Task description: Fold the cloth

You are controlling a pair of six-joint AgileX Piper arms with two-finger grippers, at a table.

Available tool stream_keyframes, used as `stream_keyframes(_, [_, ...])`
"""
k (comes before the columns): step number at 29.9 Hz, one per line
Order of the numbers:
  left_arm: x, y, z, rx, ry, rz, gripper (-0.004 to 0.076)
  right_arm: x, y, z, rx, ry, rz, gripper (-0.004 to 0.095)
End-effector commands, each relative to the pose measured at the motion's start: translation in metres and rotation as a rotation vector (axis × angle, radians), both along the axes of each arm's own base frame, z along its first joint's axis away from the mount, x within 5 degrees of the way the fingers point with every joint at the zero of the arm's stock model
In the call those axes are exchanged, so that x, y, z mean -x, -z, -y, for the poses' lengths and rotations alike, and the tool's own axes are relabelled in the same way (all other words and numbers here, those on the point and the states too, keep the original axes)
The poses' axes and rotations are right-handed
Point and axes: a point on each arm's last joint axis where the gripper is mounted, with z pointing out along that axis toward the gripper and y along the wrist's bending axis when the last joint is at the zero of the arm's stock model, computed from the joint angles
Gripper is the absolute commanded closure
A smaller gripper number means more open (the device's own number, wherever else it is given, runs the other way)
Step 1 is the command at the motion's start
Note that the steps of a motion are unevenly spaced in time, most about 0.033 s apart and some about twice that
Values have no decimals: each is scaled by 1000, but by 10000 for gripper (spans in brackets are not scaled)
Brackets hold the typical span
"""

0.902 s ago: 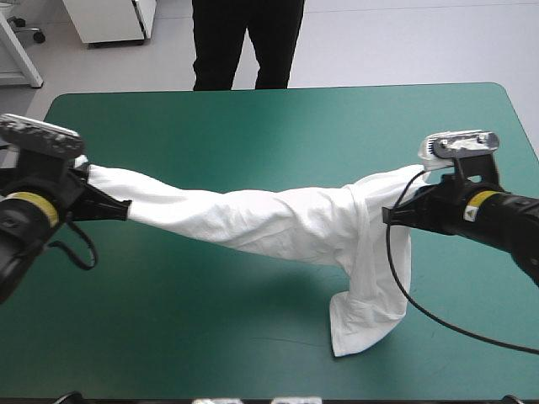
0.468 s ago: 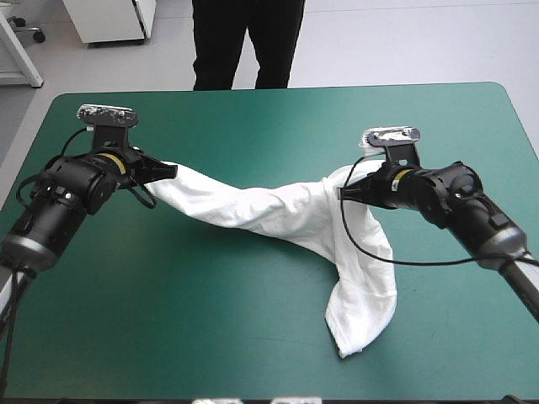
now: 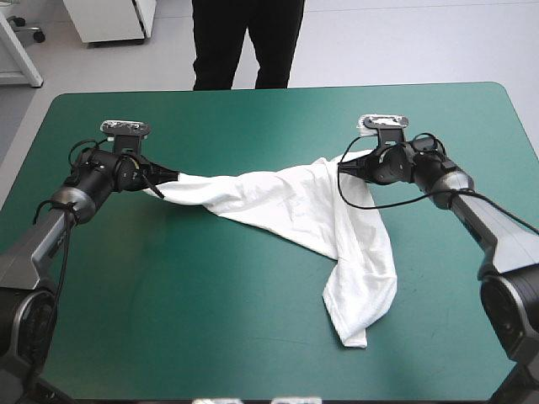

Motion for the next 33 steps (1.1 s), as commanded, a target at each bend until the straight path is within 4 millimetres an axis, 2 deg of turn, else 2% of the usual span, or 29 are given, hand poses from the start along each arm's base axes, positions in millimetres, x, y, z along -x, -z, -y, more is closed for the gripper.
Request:
stream_keyframes(1, [-11,-14,2,17,15,109,733,-18,-29,-2,-38,-9,101,925])
stream_keyframes(6, [-20,3,4,18,21,90,733,-39,-9,-10,-26,-19,-21,921])
stream_keyframes(8, [-22,6,4,17,21,82,732,-42,-4,-11,-4,-34,-71,883])
stream_keyframes(11, [-23,5,4,15,30,100,698,-43,3,-12,32,-67,-125,705])
stream_keyframes(12, [-23,4,4,1,50,110,636,-42,3,-12,35,-70,-133,601])
stream_keyframes(14, [-24,3,5,-20,87,120,496,-42,2,-12,36,-71,-140,469])
stream_keyframes(16, [-24,-7,7,-9,103,147,331,-42,-7,-12,30,-68,-121,359])
stream_keyframes(18, [-24,-21,7,-7,106,184,189,-40,-21,-11,23,-69,-94,341])
stream_keyframes(19, [-23,-28,7,-2,102,201,152,-39,-28,-11,20,-69,-83,345])
stream_keyframes(22, [-19,-50,6,-1,99,253,144,-31,-49,-8,25,-73,-76,344])
stream_keyframes(26, [-7,-73,4,-6,93,284,155,-6,-72,-2,54,-87,-154,344])
stream_keyframes(29, [6,-82,1,-31,86,248,160,16,-90,3,66,-107,-204,345])
stream_keyframes(33, [19,-86,-4,-66,74,179,160,44,-127,8,26,-119,-139,345])
